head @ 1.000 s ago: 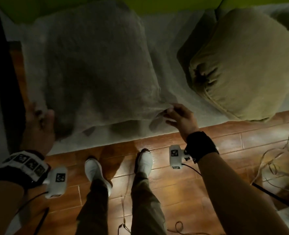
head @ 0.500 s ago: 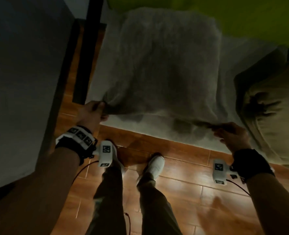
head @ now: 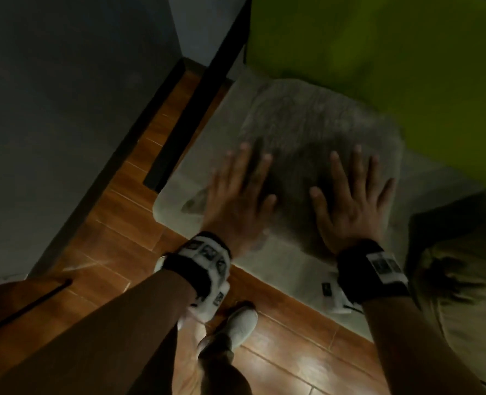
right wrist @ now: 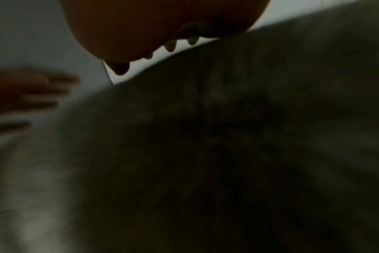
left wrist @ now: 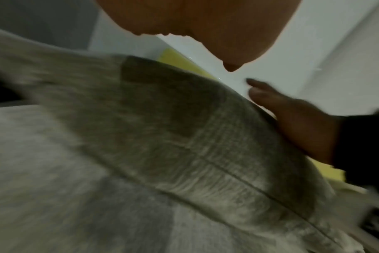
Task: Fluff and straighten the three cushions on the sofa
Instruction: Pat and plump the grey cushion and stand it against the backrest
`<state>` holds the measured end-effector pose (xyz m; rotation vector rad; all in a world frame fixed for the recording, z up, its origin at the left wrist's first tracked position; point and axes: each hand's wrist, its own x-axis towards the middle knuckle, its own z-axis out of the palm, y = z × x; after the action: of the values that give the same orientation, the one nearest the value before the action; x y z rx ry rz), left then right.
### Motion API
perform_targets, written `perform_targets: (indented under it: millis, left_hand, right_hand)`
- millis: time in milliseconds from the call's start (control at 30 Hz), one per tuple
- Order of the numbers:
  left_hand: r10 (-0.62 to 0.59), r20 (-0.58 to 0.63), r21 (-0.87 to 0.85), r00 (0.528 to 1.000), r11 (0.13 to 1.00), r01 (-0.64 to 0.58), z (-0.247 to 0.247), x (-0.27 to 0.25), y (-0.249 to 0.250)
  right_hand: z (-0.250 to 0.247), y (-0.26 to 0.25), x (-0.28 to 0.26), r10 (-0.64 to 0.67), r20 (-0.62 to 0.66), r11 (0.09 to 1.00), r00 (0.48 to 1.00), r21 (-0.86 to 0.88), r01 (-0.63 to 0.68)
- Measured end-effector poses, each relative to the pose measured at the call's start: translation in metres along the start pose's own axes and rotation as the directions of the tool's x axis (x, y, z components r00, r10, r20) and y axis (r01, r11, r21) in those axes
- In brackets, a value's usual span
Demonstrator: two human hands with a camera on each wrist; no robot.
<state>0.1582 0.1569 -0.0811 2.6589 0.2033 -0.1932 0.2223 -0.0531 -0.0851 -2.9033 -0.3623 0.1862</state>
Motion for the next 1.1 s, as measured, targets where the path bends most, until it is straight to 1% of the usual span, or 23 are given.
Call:
perform_targets:
  millis: [67, 100, 167, 233, 300, 333, 400, 433, 500, 533, 633, 733, 767, 800, 833, 867, 900, 933, 967, 1000, 1033, 1067, 1100]
  left_hand:
    - [0.127, -0.043, 0.084, 0.991, 0.989, -0.123, 0.022, 0.026, 0.028]
    - [0.129, -0.033, 0.113, 0.991, 0.986, -0.125, 0.035, 0.039, 0.035]
    - [0.055, 0.018, 0.131, 0.998, 0.990, -0.057, 0.056, 0.060, 0.035]
    - [0.002, 0.056, 0.118, 0.998, 0.993, -0.009, 0.075, 0.068, 0.022]
    - [-0.008, 0.093, 0.120, 0.996, 0.993, -0.004, 0.089, 0.061, 0.003]
    - [-0.037, 0.117, 0.111, 0.992, 0.994, 0.024, 0.092, 0.058, -0.008]
    - [-0.149, 0.166, 0.060, 0.975, 0.988, 0.141, 0.095, 0.047, -0.031]
    - [-0.180, 0.185, 0.052, 0.966, 0.984, 0.173, 0.096, 0.041, -0.042]
    - [-0.192, 0.231, 0.080, 0.954, 0.981, 0.178, 0.096, 0.028, -0.060]
    - [-0.206, 0.264, 0.083, 0.942, 0.978, 0.191, 0.096, 0.021, -0.068]
    - [-0.317, 0.342, 0.121, 0.885, 0.948, 0.293, 0.098, 0.002, -0.089]
    - [-0.428, 0.424, 0.253, 0.798, 0.902, 0.349, 0.086, 0.000, -0.105]
    - [-0.467, 0.413, 0.264, 0.782, 0.883, 0.388, 0.075, 0.004, -0.105]
    - [-0.492, 0.370, 0.250, 0.788, 0.870, 0.426, 0.061, 0.010, -0.099]
    - [-0.488, 0.298, 0.211, 0.820, 0.872, 0.442, 0.046, 0.016, -0.090]
    - [-0.439, 0.202, 0.152, 0.875, 0.897, 0.415, 0.029, 0.023, -0.077]
    - [-0.335, 0.097, 0.086, 0.937, 0.941, 0.327, 0.013, 0.032, -0.059]
    - [-0.193, 0.008, 0.038, 0.981, 0.981, 0.193, -0.001, 0.040, -0.040]
    - [-0.048, -0.050, 0.024, 0.998, 0.998, 0.049, -0.011, 0.047, -0.018]
    - [0.082, -0.071, 0.044, 0.994, 0.996, -0.079, -0.014, 0.056, -0.001]
    - [0.179, -0.051, 0.087, 0.983, 0.981, -0.174, -0.011, 0.063, 0.014]
    - [0.223, -0.002, 0.124, 0.975, 0.967, -0.221, -0.004, 0.071, 0.025]
    - [0.217, 0.069, 0.147, 0.974, 0.963, -0.225, 0.005, 0.077, 0.032]
  right_hand:
    - [0.022, 0.011, 0.019, 0.052, 0.092, 0.999, 0.994, -0.001, -0.052]
    - [0.032, 0.019, 0.020, 0.049, 0.126, 0.999, 0.991, 0.014, -0.051]
    - [0.043, 0.034, 0.013, 0.033, 0.184, 0.999, 0.982, 0.014, -0.036]
    - [0.047, 0.047, 0.007, 0.029, 0.244, 0.998, 0.969, -0.054, -0.016]
    - [0.052, 0.052, 0.008, 0.042, 0.315, 0.995, 0.948, -0.094, -0.013]
    - [0.056, 0.050, 0.010, 0.051, 0.333, 0.996, 0.942, -0.087, -0.023]
    - [0.065, 0.043, 0.012, 0.041, 0.353, 0.997, 0.935, -0.074, -0.016]
    - [0.069, 0.040, 0.012, 0.033, 0.355, 0.998, 0.934, -0.070, -0.008]
    - [0.072, 0.040, 0.014, 0.033, 0.359, 0.998, 0.933, -0.067, -0.009]
    - [0.072, 0.040, 0.014, 0.035, 0.362, 0.998, 0.932, -0.066, -0.011]
    - [0.069, 0.039, 0.013, 0.023, 0.361, 0.998, 0.932, -0.057, -0.003]
    - [0.069, 0.038, 0.014, 0.022, 0.361, 0.998, 0.932, -0.058, -0.001]
    - [0.069, 0.037, 0.014, 0.025, 0.355, 0.998, 0.934, -0.056, -0.005]
    - [0.067, 0.036, 0.013, 0.028, 0.349, 0.999, 0.937, -0.052, -0.011]
    - [0.062, 0.035, 0.012, 0.024, 0.338, 0.999, 0.941, -0.043, -0.009]
    - [0.057, 0.033, 0.010, 0.009, 0.324, 0.999, 0.946, -0.032, 0.002]
    - [0.049, 0.033, 0.007, -0.014, 0.304, 0.999, 0.953, -0.024, 0.022]
    - [0.039, 0.033, 0.003, -0.044, 0.268, 0.998, 0.962, -0.021, 0.052]
    - [0.026, 0.032, -0.001, -0.093, 0.199, 0.995, 0.976, -0.012, 0.098]
    - [0.013, 0.032, -0.003, -0.157, 0.104, 0.988, 0.982, 0.013, 0.157]
    - [0.002, 0.032, -0.004, -0.216, 0.004, 0.976, 0.976, 0.040, 0.216]
    - [-0.005, 0.032, 0.000, -0.257, -0.073, 0.964, 0.964, 0.053, 0.261]
    - [-0.009, 0.034, 0.009, -0.278, -0.098, 0.957, 0.956, 0.052, 0.284]
